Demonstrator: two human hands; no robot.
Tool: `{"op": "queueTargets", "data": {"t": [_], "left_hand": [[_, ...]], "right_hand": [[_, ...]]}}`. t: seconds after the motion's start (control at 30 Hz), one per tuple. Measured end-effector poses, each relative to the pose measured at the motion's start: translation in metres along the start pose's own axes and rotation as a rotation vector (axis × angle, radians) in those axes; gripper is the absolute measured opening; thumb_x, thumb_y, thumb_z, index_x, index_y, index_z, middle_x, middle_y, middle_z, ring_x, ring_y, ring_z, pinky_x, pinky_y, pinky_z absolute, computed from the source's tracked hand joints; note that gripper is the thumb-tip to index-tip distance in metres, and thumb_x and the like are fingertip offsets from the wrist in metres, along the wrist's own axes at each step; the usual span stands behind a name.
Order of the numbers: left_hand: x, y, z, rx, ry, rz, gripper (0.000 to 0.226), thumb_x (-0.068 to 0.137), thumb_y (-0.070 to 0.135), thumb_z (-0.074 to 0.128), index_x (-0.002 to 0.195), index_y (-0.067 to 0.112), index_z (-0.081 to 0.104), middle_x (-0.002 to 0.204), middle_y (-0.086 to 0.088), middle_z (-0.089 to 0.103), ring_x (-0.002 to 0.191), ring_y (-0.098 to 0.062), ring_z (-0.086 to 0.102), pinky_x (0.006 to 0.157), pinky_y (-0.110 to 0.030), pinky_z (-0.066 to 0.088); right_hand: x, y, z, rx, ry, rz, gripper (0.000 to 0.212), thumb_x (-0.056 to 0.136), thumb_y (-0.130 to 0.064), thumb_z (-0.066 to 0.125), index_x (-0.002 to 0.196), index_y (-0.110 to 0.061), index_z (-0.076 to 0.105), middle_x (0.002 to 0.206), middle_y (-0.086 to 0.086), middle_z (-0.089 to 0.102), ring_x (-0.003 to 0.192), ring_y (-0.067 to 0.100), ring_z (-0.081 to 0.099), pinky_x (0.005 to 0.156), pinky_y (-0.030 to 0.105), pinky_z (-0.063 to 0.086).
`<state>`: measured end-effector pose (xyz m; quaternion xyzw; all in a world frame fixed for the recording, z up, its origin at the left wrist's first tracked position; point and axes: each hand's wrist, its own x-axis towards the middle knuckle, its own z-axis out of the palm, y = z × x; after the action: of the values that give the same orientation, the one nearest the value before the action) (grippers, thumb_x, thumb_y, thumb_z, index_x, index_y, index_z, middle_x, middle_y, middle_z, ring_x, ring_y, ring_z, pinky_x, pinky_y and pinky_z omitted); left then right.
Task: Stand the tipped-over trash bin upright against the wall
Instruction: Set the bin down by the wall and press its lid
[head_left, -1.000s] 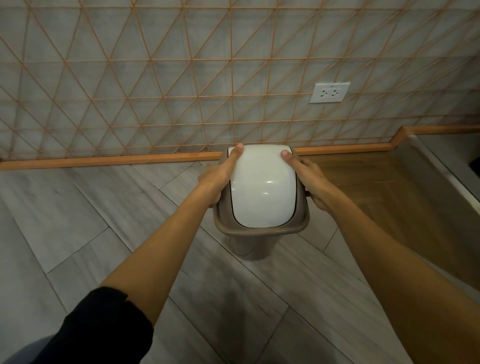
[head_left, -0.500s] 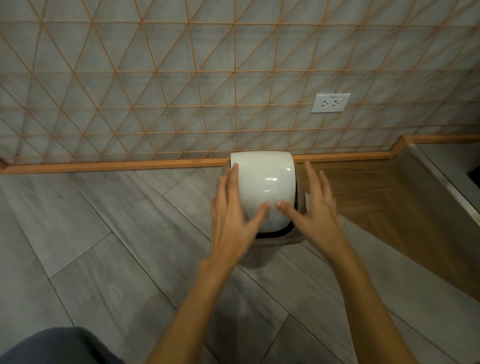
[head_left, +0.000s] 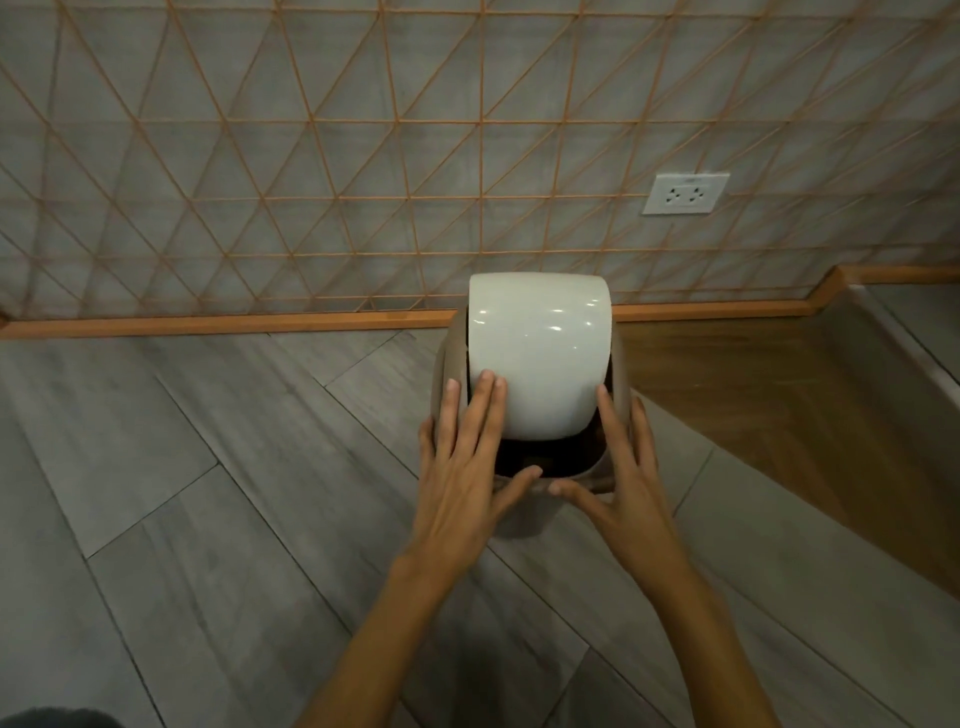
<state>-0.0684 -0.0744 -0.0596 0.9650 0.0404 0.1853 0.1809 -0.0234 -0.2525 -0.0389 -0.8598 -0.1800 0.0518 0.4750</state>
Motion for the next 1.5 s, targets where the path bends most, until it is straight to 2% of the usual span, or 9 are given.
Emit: {"op": "queueTargets", "data": {"t": [0.1, 0.27, 0.4, 0.47, 0.63, 0.77, 0.97, 1.13, 1.5], "left_hand": [[0.010, -0.003, 0.005, 0.018, 0.032, 0.006, 0.087, 0.090, 0.064, 0.039, 0.154, 0.014, 0.008, 0.162, -0.007, 0.007, 0.150, -0.025, -0.005, 0.117, -0.049, 0.018], [0.029, -0.010, 0.011, -0.055, 0.088, -0.033, 0.094, 0.087, 0.066, 0.040, 0.152, 0.015, -0.004, 0.160, -0.007, -0.004, 0.149, -0.018, -0.010, 0.118, -0.045, 0.010], [0.047, -0.018, 0.018, -0.097, 0.128, -0.044, 0.098, 0.085, 0.066, 0.045, 0.151, 0.015, -0.008, 0.159, -0.007, -0.005, 0.147, -0.015, -0.010, 0.117, -0.043, 0.011], [0.057, -0.023, 0.022, -0.091, 0.140, -0.034, 0.100, 0.085, 0.064, 0.047, 0.151, 0.012, -0.007, 0.159, -0.006, -0.005, 0.148, -0.017, -0.008, 0.117, -0.044, 0.013], [0.082, -0.032, 0.027, -0.121, 0.162, -0.025, 0.100, 0.085, 0.064, 0.047, 0.152, 0.009, -0.002, 0.159, -0.005, -0.005, 0.149, -0.020, -0.005, 0.117, -0.051, 0.023], [0.102, -0.037, 0.031, -0.123, 0.162, -0.030, 0.099, 0.084, 0.063, 0.050, 0.151, 0.013, -0.005, 0.161, -0.007, -0.003, 0.148, -0.020, -0.007, 0.116, -0.044, 0.016], [0.128, -0.044, 0.033, -0.123, 0.127, -0.034, 0.099, 0.086, 0.059, 0.055, 0.153, 0.008, 0.003, 0.163, -0.016, 0.001, 0.150, -0.027, -0.006, 0.119, -0.049, 0.012], [0.147, -0.051, 0.034, -0.119, 0.110, -0.042, 0.101, 0.086, 0.058, 0.057, 0.153, 0.007, 0.002, 0.163, -0.017, -0.001, 0.151, -0.031, -0.004, 0.119, -0.055, 0.017], [0.179, -0.061, 0.041, -0.099, 0.113, -0.075, 0.105, 0.085, 0.062, 0.056, 0.153, 0.005, -0.001, 0.164, -0.017, -0.002, 0.151, -0.030, -0.004, 0.119, -0.058, 0.016]], "right_hand": [[0.014, 0.004, 0.001, 0.023, -0.005, -0.038, 0.098, 0.073, -0.050, 0.071, 0.144, -0.059, 0.004, 0.152, -0.028, -0.015, 0.149, 0.013, 0.002, 0.107, 0.052, 0.043], [0.040, 0.007, 0.003, 0.040, 0.006, -0.086, 0.103, 0.072, -0.046, 0.072, 0.144, -0.057, -0.001, 0.156, -0.021, -0.012, 0.147, 0.016, 0.011, 0.091, 0.003, 0.042], [0.059, 0.008, 0.005, 0.042, -0.011, -0.074, 0.104, 0.069, -0.050, 0.070, 0.144, -0.055, 0.000, 0.162, -0.009, -0.012, 0.149, 0.022, 0.009, 0.107, 0.041, 0.045], [0.070, 0.008, 0.005, 0.049, -0.013, -0.075, 0.104, 0.069, -0.050, 0.071, 0.145, -0.056, 0.000, 0.162, -0.010, -0.011, 0.149, 0.021, 0.008, 0.109, 0.049, 0.041], [0.100, 0.011, 0.006, 0.071, -0.007, -0.126, 0.104, 0.071, -0.048, 0.072, 0.149, -0.049, 0.003, 0.162, -0.011, -0.009, 0.145, 0.008, 0.006, 0.113, 0.039, 0.033], [0.124, 0.014, 0.007, 0.060, -0.011, -0.138, 0.106, 0.069, -0.051, 0.071, 0.149, -0.048, 0.002, 0.163, -0.007, -0.007, 0.148, 0.014, 0.007, 0.110, 0.032, 0.030], [0.155, 0.018, 0.009, 0.009, -0.010, -0.173, 0.103, 0.078, -0.036, 0.075, 0.151, -0.043, 0.002, 0.162, -0.005, -0.004, 0.126, -0.015, 0.006, 0.099, 0.004, 0.018], [0.179, 0.015, 0.010, 0.007, -0.036, -0.165, 0.105, 0.080, -0.030, 0.076, 0.152, -0.036, 0.000, 0.162, 0.003, -0.005, 0.148, 0.019, 0.007, 0.110, 0.027, 0.021], [0.218, 0.011, 0.009, -0.064, -0.064, -0.129, 0.110, 0.079, -0.026, 0.077, 0.154, -0.031, -0.004, 0.162, 0.010, -0.006, 0.149, 0.028, 0.004, 0.117, 0.038, 0.016]]}}
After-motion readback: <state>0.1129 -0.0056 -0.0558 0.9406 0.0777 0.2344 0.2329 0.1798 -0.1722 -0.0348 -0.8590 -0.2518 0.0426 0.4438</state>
